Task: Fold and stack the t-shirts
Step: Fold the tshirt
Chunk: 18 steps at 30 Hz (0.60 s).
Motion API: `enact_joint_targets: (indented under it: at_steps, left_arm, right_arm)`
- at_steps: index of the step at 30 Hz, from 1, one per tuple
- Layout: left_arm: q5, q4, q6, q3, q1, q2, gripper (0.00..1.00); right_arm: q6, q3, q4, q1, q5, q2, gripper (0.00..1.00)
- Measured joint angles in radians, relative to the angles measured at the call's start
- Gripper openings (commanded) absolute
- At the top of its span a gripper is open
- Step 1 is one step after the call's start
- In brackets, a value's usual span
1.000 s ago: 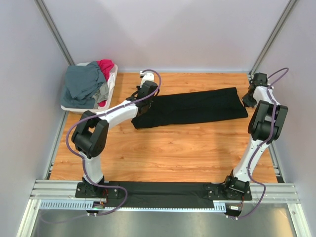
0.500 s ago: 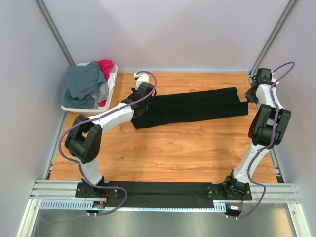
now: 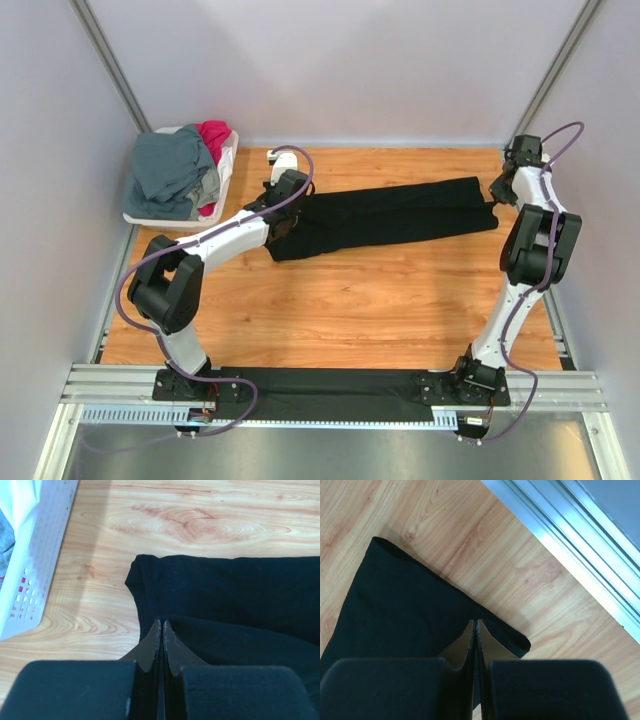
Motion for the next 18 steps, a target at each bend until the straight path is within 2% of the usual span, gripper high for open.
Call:
enact_joint_targets:
  at_steps: [12,18]
  left_arm:
    - [0.005,-0.011,0.006,0.001,0.000,0.002,0.00]
    - [0.020,-0.009,0.035,0.067,0.002,0.062,0.00]
  right_arm:
    - [-0.016,0.056,-0.002,0.021,-0.004,0.093,0.00]
    - [-0.021,0.084,-0.008,0.021,-0.006,0.142,0.18]
